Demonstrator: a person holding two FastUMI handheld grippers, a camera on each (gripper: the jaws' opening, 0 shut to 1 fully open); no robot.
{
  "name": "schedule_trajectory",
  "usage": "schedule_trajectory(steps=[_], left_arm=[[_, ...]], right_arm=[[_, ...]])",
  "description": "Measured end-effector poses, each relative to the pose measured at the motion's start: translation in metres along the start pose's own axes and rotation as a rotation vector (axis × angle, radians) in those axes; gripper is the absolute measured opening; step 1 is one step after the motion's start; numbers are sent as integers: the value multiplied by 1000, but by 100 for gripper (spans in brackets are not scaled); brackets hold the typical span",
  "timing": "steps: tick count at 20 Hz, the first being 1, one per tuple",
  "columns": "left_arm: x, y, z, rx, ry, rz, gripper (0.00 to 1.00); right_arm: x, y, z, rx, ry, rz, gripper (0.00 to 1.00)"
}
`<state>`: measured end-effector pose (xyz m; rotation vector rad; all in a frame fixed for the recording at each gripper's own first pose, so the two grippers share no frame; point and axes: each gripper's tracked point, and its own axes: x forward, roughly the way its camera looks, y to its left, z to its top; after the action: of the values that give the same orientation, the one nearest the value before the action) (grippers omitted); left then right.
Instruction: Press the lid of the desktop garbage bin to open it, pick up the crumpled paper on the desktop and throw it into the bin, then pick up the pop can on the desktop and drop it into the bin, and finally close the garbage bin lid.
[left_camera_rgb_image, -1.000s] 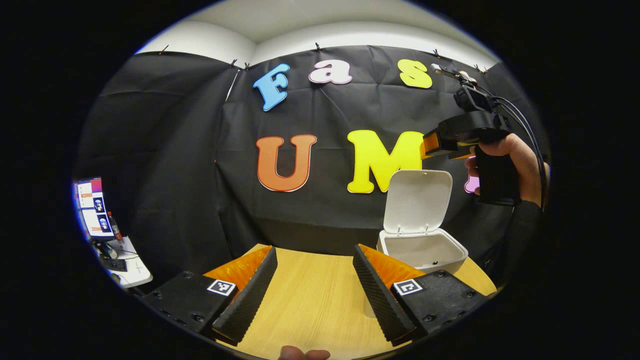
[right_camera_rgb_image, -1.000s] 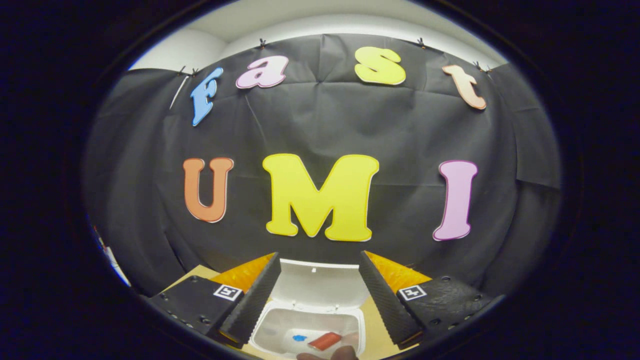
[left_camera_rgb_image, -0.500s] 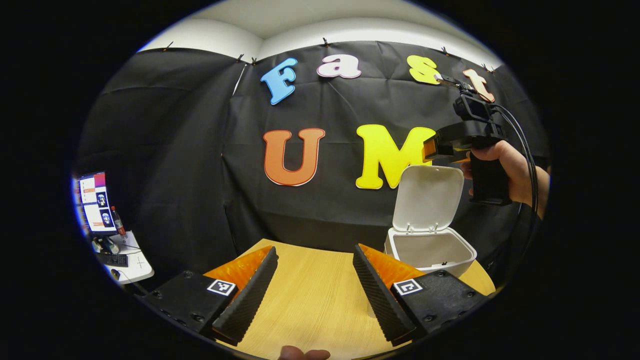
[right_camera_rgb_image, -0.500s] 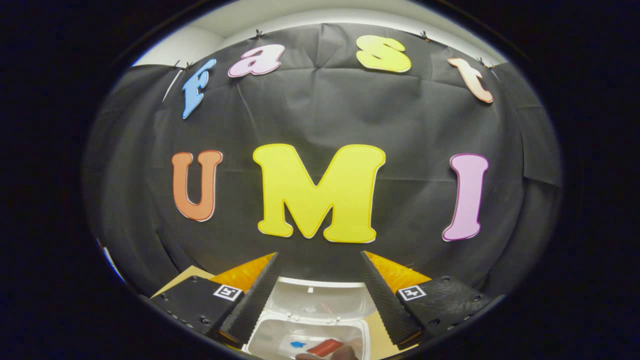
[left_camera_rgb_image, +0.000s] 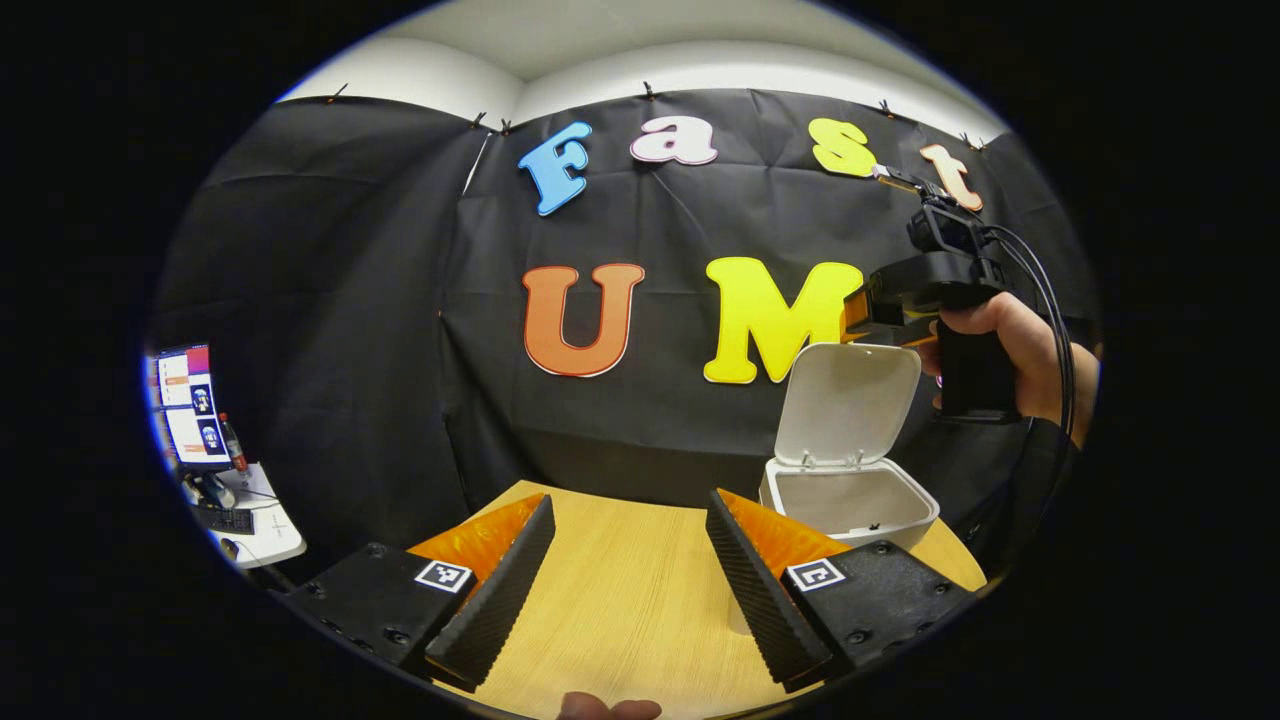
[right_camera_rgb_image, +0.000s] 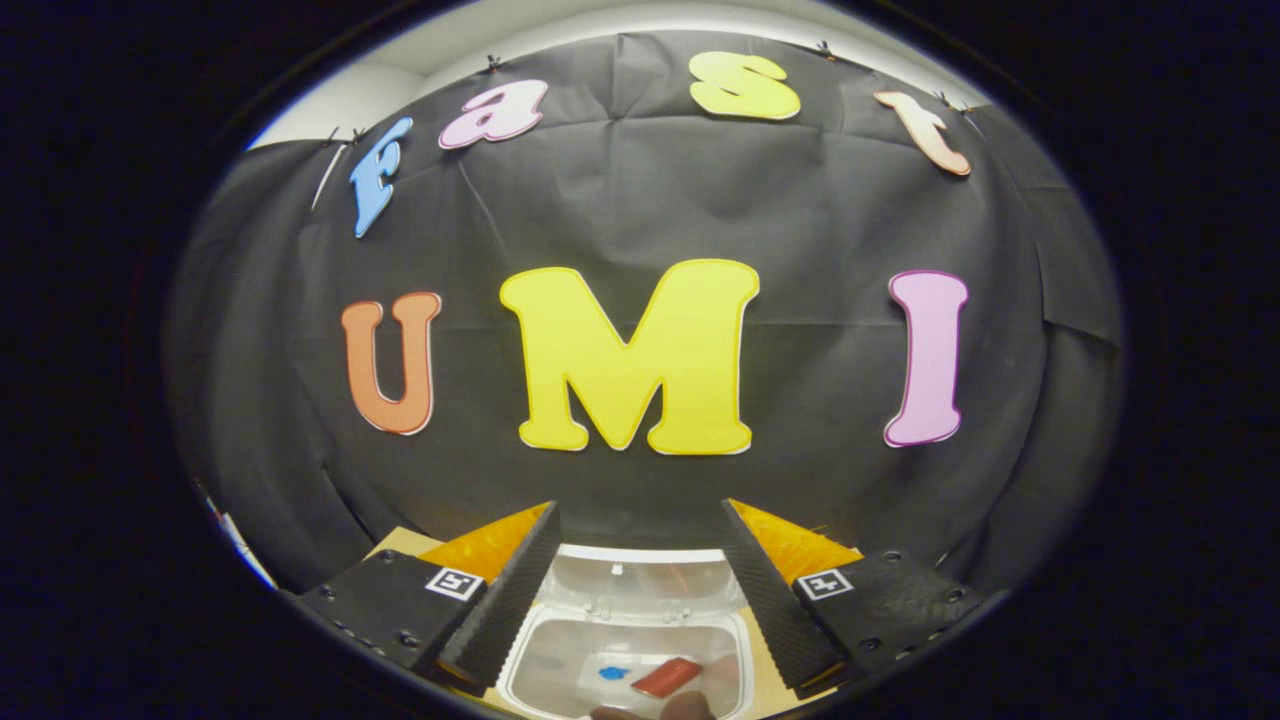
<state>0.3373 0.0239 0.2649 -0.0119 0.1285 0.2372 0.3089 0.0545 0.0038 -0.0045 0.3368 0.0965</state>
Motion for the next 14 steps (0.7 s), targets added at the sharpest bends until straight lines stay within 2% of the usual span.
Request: schedule_trajectory(steps=[7,14], left_arm=[[-21,4,8,-3,-22,-24,98],[-35,4,13,12,-34,-46,98]], right_arm=[[-37,-2,-38,8,49,-5,98],[-65,-1,-100,-2,143,9,96]])
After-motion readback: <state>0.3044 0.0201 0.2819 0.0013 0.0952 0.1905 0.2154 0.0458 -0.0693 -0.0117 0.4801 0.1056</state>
